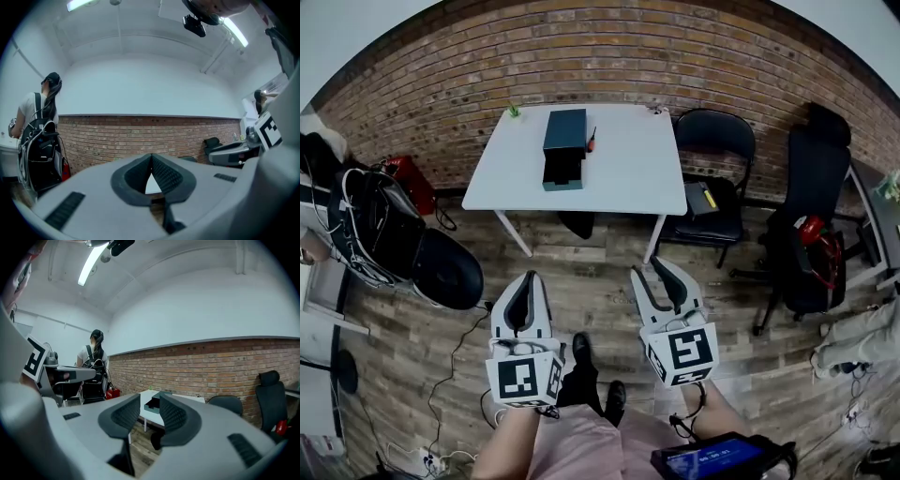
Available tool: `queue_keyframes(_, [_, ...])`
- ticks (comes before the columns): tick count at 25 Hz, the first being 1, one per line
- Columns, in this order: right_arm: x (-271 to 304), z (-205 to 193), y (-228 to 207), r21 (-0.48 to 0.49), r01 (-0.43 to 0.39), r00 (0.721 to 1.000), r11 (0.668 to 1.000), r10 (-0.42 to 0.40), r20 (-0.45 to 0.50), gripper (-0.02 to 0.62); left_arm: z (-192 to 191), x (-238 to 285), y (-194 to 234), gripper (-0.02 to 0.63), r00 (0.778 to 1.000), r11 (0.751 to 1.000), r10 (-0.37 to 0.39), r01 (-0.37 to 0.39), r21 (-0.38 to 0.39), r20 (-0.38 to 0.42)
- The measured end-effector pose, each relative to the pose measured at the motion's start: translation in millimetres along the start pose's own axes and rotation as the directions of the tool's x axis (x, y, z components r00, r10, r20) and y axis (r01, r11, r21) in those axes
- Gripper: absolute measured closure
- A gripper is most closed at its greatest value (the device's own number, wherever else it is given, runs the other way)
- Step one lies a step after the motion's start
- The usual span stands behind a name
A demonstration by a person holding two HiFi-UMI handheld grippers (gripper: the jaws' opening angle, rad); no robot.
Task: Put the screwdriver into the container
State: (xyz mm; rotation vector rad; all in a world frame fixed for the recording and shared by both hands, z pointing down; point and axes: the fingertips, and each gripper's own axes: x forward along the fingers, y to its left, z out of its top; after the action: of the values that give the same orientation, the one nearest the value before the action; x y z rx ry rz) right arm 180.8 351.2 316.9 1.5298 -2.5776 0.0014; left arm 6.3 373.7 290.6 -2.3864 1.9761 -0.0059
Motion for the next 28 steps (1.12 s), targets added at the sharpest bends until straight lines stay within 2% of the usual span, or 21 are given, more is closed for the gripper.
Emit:
queue_keyframes(5, [39,-15,-13,0.020,0.010,0.999,1.000,-0.009,-0.033,0.463,-15,36,19,0.594,1.000,1.000,0.002,-0.002,-0.006,-0.010])
queue_keyframes(12, [137,-25,-28,0.033,0.023,0.997,0.999,-0.021,-0.079,0.465,-34,118,68,0.595,0.999,1.000,-0.018,0.017,-0.012,-0.033])
queue_keyframes(20, [218,-4,-45,0.023,0.059,0.995,0.998,-0.057,-0.079,0.471,-36,193,114,0.594,0.999,0.999,-0.046,0.046,-0.017,-0.026])
queue_keyframes(28, [262,6,-64,0.028,0.106,0.992,0.994,-0.104,-0.068,0.479,-40,245,131,0.595,0.996,0.996,-0.089,0.088,-0.022,-0.022])
